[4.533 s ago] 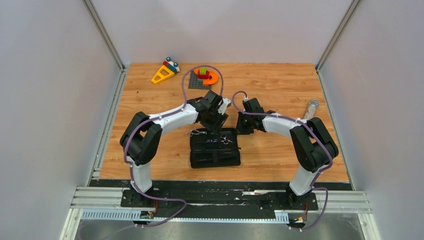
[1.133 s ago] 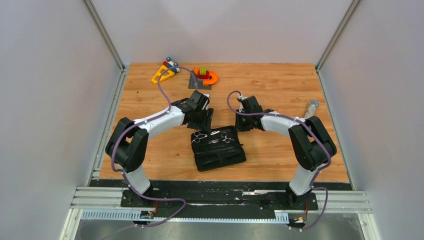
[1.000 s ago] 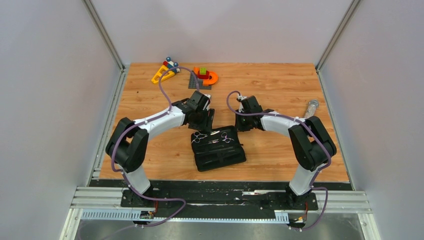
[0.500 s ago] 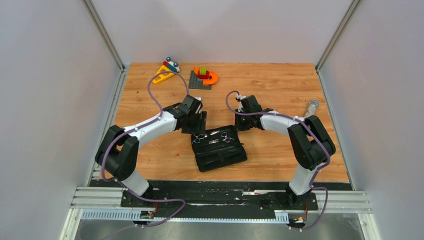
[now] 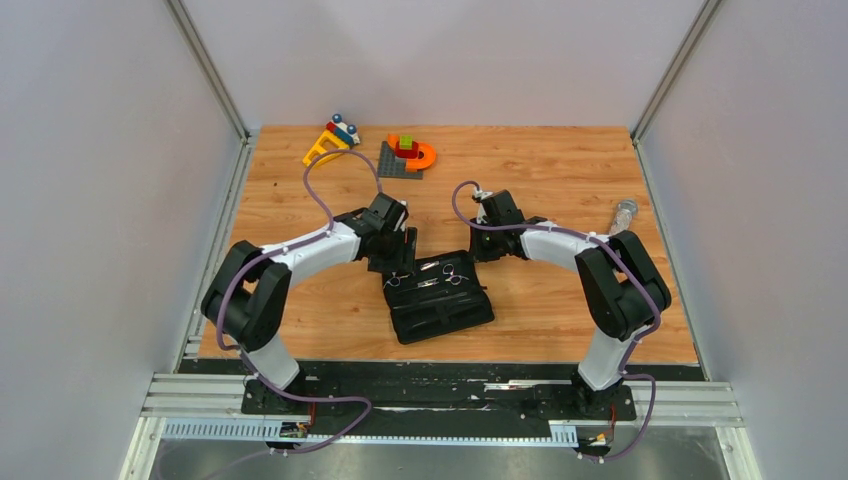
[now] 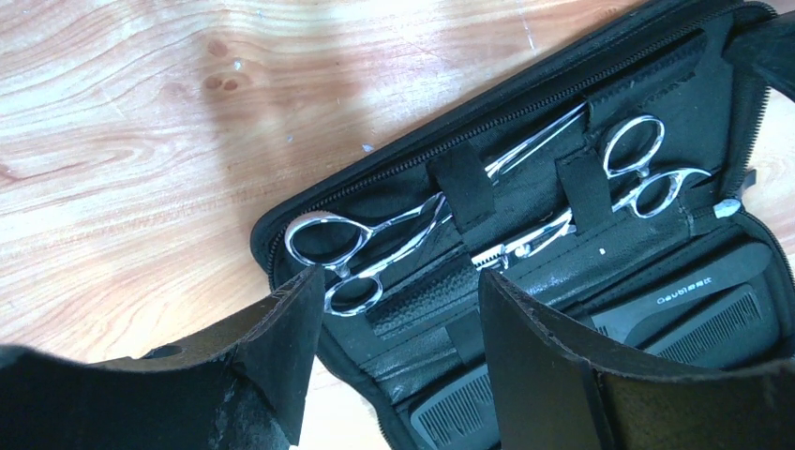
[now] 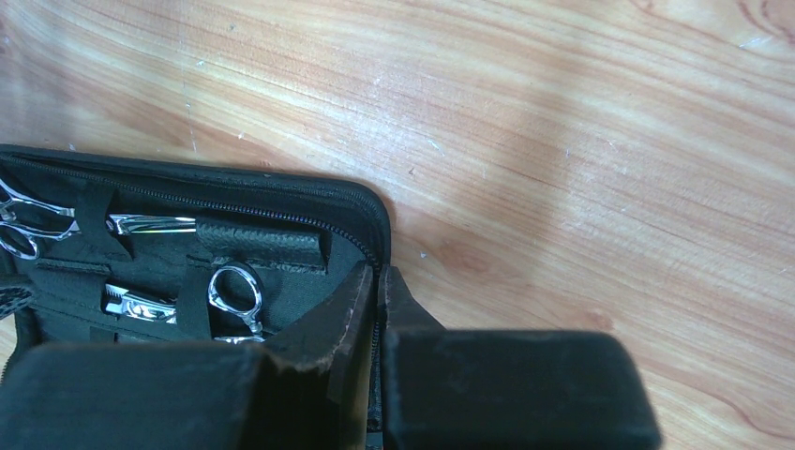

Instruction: Sort the hair-cutting tools

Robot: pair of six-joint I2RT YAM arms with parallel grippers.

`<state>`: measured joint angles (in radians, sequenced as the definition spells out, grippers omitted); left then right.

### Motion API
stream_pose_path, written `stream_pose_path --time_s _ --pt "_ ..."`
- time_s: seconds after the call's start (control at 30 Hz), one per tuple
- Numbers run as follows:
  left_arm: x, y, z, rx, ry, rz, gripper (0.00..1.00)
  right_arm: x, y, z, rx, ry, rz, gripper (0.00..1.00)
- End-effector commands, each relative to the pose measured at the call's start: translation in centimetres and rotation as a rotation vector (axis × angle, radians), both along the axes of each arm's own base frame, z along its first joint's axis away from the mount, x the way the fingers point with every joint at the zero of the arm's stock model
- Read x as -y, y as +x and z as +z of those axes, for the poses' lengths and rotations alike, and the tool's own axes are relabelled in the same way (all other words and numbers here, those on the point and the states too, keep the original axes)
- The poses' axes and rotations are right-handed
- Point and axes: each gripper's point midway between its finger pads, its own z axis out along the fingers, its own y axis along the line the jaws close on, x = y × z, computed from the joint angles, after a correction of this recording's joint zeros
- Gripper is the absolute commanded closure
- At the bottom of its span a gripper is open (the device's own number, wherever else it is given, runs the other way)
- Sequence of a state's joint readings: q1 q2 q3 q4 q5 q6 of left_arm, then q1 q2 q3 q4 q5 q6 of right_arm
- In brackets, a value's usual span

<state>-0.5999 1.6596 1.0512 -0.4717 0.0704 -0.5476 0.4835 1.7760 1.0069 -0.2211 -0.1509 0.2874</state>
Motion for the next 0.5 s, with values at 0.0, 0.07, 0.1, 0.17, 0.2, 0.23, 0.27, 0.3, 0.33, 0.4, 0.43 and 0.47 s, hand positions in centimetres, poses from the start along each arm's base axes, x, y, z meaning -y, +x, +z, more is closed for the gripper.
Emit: stream_pose_path --time_s 0.0,0.07,0.1,0.17,0.2,0.23,0.27,0.3,0.33,0.4,0.43,0.47 --pt "1.1 1.2 -0.1 0.019 -0.021 -0.016 0.31 0.5 0.3 -0.9 0.005 -0.016 -0.032 1.00" --pt "1.4 1.1 -0.5 0.004 -0.025 -0.023 0.31 0.5 0.3 -0.9 0.005 -0.014 -0.035 1.00" --pt "1.5 1.0 -0.6 -0.004 -0.029 -0.029 0.31 0.5 0.3 -0.9 0.004 -0.013 -0.036 1.00" --pt "1.7 1.0 -0.9 -0.014 -0.033 -0.035 0.31 0.4 0.2 -0.8 0.003 -0.007 -0.038 1.00" --pt "1.8 1.0 -1.1 -0.016 -0.035 -0.039 0.31 0.4 0.2 -0.8 0.003 -0.006 -0.038 1.00" --pt "2.0 0.8 -1.1 -0.020 -0.039 -0.048 0.31 0.3 0.2 -0.7 0.004 -0.003 -0.038 1.00" --pt "2.2 0.8 -1.2 -0.024 -0.041 -0.056 0.31 0.4 0.1 -0.8 0.003 -0.003 -0.040 1.00" --pt "2.6 0.6 -1.1 -0.029 -0.051 -0.070 0.31 0.4 0.1 -0.8 0.001 -0.003 -0.042 1.00" --pt "2.9 0.6 -0.9 -0.028 -0.057 -0.075 0.31 0.3 0.1 -0.8 0.001 0.001 -0.043 1.00" --pt "3.9 0.4 -0.5 -0.025 -0.078 -0.099 0.31 0.3 0.1 -0.7 0.000 0.006 -0.045 1.00" --pt "4.5 0.3 -0.3 -0.022 -0.089 -0.115 0.31 0.2 0.1 -0.8 -0.003 0.008 -0.048 1.00" --pt "4.9 0.1 -0.1 -0.026 -0.100 -0.126 0.31 0.2 0.1 -0.8 -0.004 0.010 -0.050 1.00"
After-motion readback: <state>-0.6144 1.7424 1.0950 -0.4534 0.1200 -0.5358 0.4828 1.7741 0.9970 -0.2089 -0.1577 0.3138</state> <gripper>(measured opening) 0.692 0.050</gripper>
